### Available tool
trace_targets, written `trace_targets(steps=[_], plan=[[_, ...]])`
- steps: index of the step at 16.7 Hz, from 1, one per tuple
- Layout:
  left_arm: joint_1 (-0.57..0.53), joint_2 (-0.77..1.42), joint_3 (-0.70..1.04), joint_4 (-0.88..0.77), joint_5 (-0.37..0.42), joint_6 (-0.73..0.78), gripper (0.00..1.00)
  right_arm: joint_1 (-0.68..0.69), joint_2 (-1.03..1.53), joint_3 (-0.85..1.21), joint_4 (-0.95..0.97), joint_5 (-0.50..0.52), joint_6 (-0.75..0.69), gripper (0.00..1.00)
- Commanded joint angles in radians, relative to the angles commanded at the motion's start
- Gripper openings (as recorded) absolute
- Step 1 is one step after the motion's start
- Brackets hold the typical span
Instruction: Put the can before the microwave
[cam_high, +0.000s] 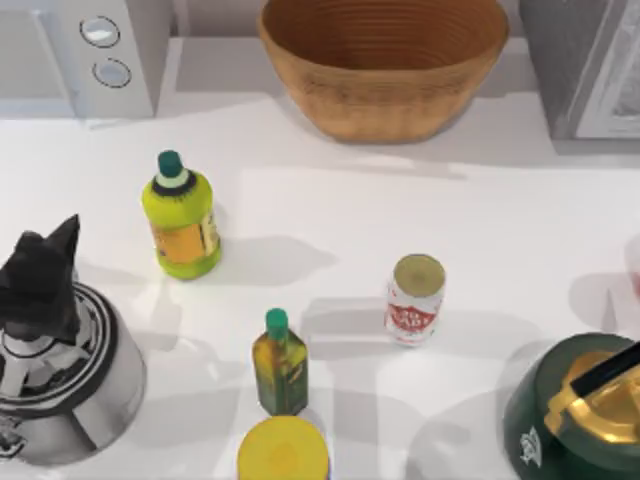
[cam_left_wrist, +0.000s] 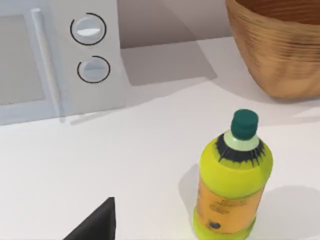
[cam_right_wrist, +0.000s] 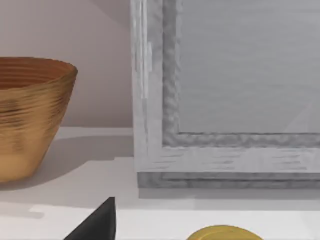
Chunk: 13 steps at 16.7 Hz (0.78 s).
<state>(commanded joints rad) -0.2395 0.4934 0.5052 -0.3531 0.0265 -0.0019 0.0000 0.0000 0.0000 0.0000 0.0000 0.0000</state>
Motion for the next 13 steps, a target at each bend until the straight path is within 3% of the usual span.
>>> trace_targets(steps=[13], plan=[[-0.467, 1.394, 1.165, -0.913, 0.048, -0.029, 1.00, 0.000, 0.000, 0.000, 0.000, 0.000, 0.000, 1.00]])
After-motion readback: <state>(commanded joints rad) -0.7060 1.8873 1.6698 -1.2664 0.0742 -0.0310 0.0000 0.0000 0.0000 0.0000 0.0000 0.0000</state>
